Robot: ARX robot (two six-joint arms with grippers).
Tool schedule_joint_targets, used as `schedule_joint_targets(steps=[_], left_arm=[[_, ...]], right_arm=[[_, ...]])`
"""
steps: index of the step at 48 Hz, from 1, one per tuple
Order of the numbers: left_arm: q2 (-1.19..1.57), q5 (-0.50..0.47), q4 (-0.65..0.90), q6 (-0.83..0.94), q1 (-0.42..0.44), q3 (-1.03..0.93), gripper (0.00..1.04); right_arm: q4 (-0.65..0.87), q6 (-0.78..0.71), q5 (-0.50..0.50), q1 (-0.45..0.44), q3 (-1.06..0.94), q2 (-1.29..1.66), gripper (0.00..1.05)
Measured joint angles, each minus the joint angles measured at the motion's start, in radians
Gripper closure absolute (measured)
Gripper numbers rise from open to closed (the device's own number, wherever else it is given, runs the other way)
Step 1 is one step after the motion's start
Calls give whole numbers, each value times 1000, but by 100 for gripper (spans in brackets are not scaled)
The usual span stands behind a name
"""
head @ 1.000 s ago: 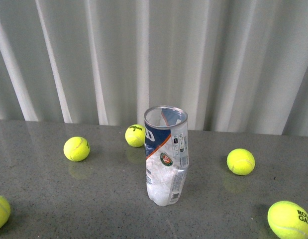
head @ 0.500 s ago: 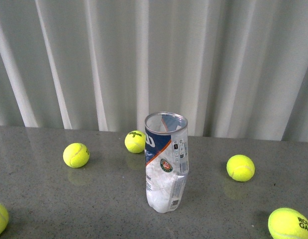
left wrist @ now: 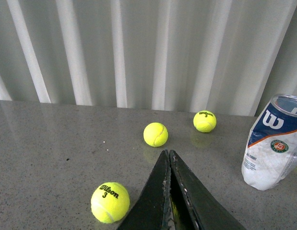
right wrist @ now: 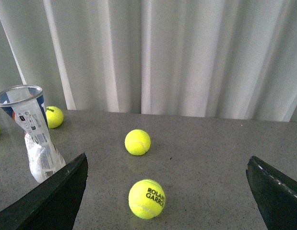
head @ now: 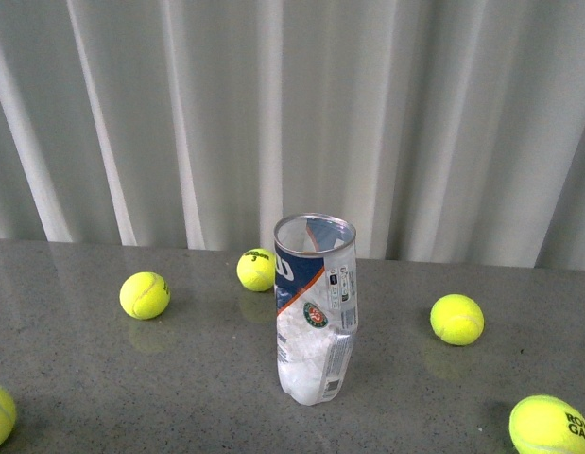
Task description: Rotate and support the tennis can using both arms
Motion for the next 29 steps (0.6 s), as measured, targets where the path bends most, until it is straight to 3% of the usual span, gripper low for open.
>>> schedule_joint_targets(steps=[6, 12, 22, 29], left_arm=[[-39, 0, -38, 0, 0, 0, 101], [-171, 0, -205, 0, 0, 0, 101], [-211, 0, -217, 0, 0, 0, 101], [-211, 0, -218, 0, 0, 0, 68]], right_arm=[[0, 0, 0, 0, 0, 0, 7], [0, 0, 0, 0, 0, 0, 7], [0, 0, 0, 0, 0, 0, 7], [0, 0, 0, 0, 0, 0, 7]])
